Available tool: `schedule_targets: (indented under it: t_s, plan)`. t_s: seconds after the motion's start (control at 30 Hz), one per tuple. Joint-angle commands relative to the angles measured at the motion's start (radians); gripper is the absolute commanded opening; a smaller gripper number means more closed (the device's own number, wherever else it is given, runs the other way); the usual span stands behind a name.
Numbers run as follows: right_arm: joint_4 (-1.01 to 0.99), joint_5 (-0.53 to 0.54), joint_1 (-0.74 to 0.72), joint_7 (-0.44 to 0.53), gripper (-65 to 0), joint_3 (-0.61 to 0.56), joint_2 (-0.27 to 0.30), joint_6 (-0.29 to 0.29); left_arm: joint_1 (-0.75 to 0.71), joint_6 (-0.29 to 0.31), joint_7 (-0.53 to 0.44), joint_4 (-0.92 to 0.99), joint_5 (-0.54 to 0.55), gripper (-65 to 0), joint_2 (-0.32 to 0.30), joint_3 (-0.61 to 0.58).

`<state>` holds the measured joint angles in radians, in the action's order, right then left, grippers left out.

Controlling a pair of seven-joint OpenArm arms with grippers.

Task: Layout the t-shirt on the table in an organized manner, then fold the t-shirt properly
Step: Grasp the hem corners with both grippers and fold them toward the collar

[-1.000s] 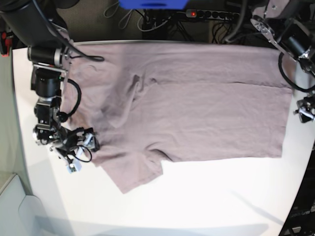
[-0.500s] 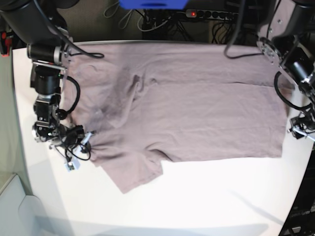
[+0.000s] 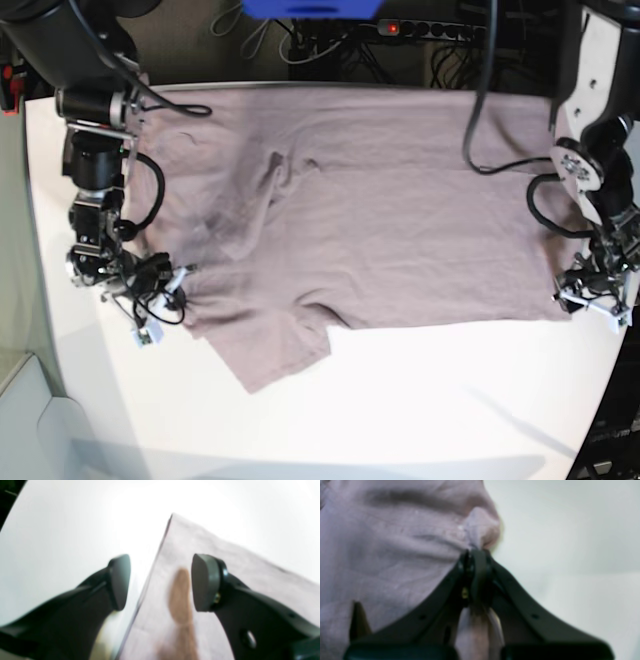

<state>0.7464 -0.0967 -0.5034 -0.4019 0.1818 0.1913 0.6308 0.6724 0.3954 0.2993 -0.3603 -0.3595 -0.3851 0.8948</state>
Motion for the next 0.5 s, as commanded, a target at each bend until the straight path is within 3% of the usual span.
schedule_targets:
  t_s: [0.0,0.2,0.47]
  plan:
    - [0.006,-0.015,-0.013,-0.033,-65.0,-0.003,0.007,-0.001,0.036,-0.019,-0.027,-0.003,0.003,-27.5,-0.019,-0.001]
    - [0.006,-0.015,-0.011,-0.035,-65.0,0.0,0.007,-0.001,0.037,-0.033,-0.033,0.068,0.001,-27.5,-0.019,-0.006]
    - [0.006,-0.016,-0.011,-0.035,-65.0,0.0,0.02,-0.001,0.016,-0.033,-0.027,0.105,0.009,-29.5,-0.013,-0.174]
